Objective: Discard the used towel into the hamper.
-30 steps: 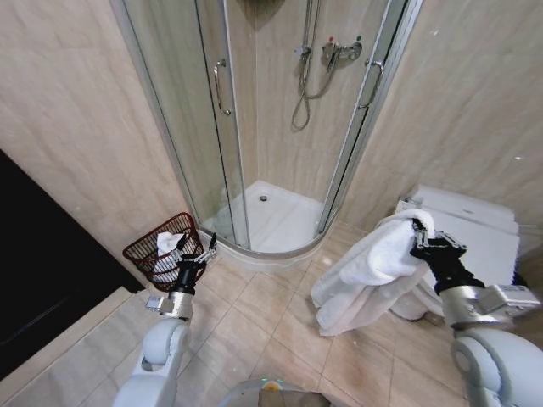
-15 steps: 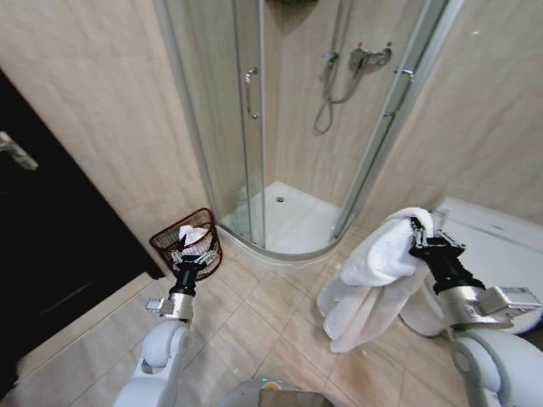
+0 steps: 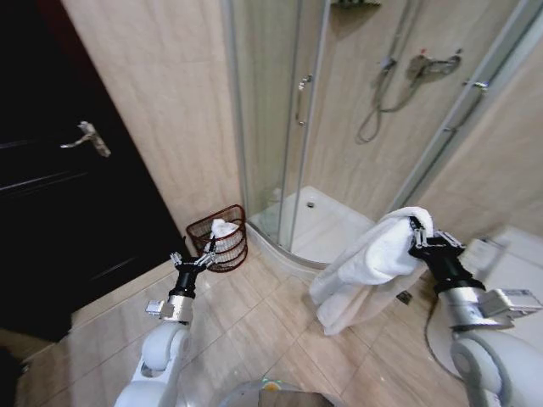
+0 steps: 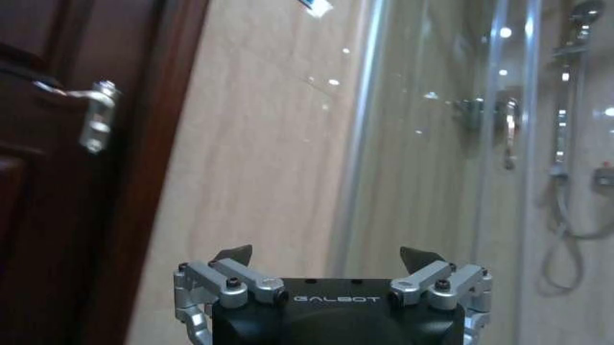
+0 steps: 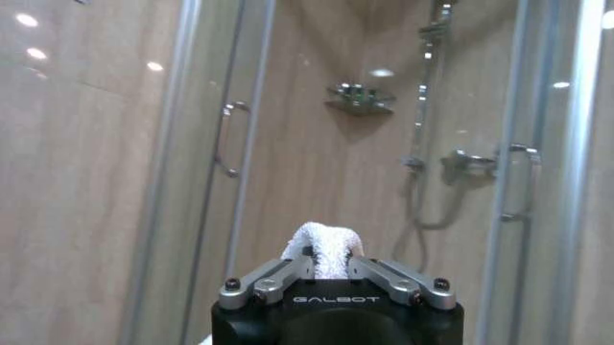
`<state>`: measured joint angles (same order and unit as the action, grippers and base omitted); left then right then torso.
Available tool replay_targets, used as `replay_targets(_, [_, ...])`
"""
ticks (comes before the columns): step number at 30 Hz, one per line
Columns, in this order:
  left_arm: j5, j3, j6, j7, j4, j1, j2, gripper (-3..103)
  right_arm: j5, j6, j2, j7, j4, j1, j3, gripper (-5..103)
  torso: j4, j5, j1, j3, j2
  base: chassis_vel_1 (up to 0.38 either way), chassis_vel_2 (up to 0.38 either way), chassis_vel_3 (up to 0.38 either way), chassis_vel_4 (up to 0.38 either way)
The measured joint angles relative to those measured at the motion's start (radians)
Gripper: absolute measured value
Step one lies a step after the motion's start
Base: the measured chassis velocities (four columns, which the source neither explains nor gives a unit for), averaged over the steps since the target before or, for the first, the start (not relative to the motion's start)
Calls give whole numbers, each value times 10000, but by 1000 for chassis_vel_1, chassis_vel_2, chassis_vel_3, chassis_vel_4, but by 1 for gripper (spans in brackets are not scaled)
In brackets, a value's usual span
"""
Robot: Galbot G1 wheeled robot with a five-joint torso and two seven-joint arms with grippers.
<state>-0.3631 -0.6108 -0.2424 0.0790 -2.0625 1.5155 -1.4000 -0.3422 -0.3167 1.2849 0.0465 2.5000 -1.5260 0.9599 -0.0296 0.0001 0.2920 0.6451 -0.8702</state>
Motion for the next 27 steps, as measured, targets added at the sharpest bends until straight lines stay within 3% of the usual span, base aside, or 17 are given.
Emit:
replay_targets(6, [43,4,0,0,0,-3,-22,100,-78,71,10,25,0,30,11,3,-9,-1,90,125,-212,81,97,105,106])
replay_targets(27, [142,17,-51,-60,57,1,-56,100,-185,232,-36,71,1,75,128,3,-8,-2,539,692,-1229,70,80,76,67])
